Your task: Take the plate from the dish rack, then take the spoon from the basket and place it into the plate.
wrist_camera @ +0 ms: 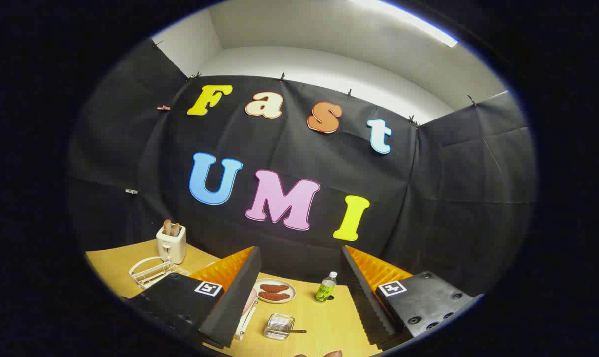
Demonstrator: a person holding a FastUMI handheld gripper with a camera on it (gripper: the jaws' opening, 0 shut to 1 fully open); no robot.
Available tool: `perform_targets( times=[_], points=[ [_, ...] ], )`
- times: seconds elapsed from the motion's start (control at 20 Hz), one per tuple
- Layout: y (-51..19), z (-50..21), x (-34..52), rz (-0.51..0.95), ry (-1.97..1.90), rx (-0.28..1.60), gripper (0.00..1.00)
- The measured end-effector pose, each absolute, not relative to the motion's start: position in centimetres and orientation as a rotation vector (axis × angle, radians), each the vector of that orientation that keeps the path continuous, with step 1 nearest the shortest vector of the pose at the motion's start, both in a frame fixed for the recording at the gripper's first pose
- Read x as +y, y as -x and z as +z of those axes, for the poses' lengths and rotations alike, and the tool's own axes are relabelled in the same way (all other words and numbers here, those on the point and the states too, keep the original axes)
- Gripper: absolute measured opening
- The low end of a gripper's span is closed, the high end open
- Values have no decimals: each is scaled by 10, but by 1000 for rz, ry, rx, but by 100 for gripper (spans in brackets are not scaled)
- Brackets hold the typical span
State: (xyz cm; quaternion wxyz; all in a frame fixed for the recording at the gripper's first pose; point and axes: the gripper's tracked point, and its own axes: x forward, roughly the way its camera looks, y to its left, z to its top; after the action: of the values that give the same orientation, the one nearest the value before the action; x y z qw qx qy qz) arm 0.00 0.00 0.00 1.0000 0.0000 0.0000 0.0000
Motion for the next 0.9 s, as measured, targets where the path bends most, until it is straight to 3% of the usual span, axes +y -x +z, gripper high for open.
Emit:
perform_targets(
  times=[0.9],
  points=[
    [-3,-42,11,-46,-19,119,98]
  ],
)
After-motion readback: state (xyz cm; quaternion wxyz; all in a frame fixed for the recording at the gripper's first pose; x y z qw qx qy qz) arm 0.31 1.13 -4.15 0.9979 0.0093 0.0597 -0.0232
